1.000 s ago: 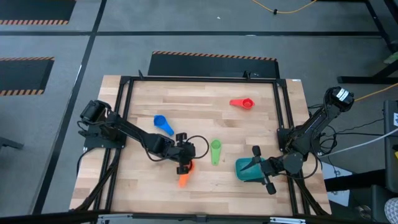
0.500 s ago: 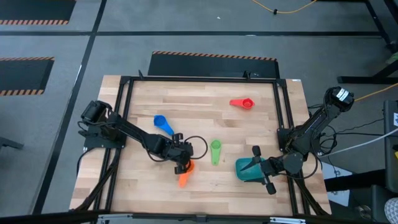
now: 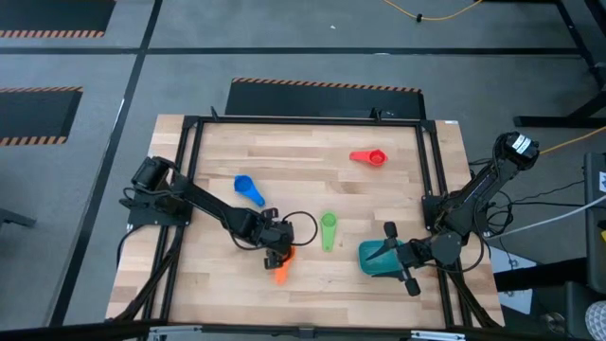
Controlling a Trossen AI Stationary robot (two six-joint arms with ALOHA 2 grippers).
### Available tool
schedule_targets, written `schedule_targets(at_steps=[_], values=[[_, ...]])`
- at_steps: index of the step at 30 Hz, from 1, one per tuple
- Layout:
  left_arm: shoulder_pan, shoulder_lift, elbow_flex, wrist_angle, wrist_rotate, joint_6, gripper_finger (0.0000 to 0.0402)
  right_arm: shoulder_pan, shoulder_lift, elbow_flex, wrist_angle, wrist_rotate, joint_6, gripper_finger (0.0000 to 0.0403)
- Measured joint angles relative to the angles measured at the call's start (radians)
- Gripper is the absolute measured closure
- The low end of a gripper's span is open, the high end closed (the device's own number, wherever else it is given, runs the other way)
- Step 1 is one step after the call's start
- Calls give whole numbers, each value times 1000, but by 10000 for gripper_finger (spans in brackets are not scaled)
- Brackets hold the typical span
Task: Nest measuring cups in basket
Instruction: Stack the orange measuring nest cup into the dark blue measuring nest cup
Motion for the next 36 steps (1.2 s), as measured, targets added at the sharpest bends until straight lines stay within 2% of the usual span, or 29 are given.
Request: schedule_targets(at_steps=[11,17,30,36], values=[[0,-11,1,9,-6,-1,254,0,0,0,-1,0,-5,195],[0,-11,1,10,-5,-1,286,0,0,0,-1,0,-5,195],[0,-11,2,48,-4,-3,385,0,0,0,-1,0,-7,195],[6,-11,2,62,-4,-76,393,0,0,0,-1,0,-7,195]])
